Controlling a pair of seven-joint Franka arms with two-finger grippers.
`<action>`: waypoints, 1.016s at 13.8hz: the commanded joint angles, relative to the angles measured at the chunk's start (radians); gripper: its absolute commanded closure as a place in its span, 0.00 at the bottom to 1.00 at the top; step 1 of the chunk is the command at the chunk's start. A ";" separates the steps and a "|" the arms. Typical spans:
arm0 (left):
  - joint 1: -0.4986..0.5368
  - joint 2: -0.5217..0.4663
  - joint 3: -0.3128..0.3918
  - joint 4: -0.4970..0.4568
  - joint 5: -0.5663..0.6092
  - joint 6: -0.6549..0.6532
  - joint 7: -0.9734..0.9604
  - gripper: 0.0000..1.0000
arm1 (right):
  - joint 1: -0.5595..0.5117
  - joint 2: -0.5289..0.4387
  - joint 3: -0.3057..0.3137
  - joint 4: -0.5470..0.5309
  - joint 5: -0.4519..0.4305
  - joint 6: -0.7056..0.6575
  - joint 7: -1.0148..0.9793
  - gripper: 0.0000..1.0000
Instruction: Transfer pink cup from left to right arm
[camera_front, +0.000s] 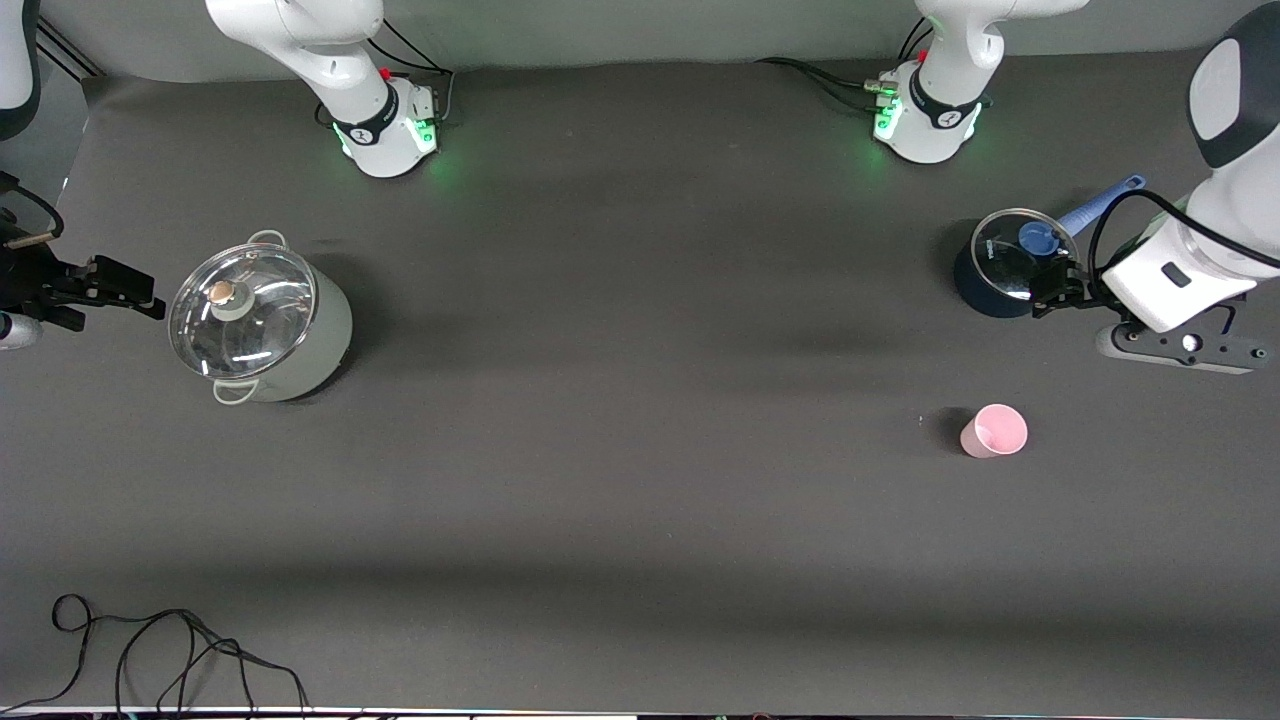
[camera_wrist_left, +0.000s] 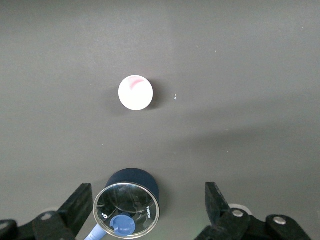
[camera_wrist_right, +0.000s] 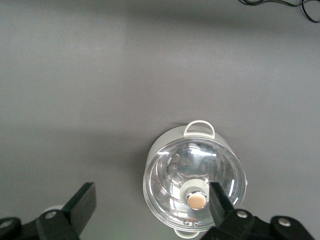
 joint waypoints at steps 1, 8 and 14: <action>0.007 -0.024 -0.002 -0.024 -0.014 0.003 0.010 0.00 | 0.002 -0.012 -0.003 0.005 -0.014 -0.016 -0.022 0.00; 0.018 -0.017 -0.002 -0.023 -0.014 0.017 0.013 0.00 | 0.002 -0.012 -0.005 0.008 -0.014 -0.019 -0.020 0.00; 0.053 -0.006 -0.002 -0.023 -0.014 -0.006 0.027 0.00 | 0.002 -0.012 -0.005 0.016 -0.012 -0.020 -0.019 0.00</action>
